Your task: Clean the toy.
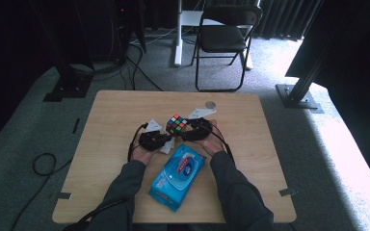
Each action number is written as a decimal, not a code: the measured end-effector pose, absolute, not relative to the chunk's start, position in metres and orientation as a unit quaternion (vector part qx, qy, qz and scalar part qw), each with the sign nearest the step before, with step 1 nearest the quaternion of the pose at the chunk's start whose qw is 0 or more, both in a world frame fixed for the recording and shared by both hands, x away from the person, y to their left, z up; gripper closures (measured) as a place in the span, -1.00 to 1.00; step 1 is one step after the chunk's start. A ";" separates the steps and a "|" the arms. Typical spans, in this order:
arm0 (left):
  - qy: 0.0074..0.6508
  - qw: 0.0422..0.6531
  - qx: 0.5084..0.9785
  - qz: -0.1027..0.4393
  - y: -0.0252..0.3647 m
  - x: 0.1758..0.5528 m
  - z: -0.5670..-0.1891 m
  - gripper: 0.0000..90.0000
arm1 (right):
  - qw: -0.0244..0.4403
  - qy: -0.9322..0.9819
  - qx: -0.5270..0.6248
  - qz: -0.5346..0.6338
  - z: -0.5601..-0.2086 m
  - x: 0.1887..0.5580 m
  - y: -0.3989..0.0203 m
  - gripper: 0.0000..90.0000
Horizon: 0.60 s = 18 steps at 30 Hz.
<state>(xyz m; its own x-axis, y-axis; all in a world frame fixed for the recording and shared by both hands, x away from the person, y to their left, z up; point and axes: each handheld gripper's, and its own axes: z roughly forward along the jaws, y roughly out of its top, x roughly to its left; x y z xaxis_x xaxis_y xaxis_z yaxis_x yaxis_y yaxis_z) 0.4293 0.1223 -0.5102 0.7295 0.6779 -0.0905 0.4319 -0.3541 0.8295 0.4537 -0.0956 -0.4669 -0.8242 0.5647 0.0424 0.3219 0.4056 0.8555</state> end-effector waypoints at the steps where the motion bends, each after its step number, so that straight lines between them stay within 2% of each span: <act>1: 0.339 0.453 0.813 0.136 0.122 0.429 -0.510 0.93 | 0.128 0.828 0.268 0.475 -0.467 0.454 -0.095 -0.24; 18: 0.337 0.454 0.811 0.151 0.121 0.429 -0.508 0.92 | 0.116 0.824 0.271 0.484 -0.465 0.455 -0.098 -0.24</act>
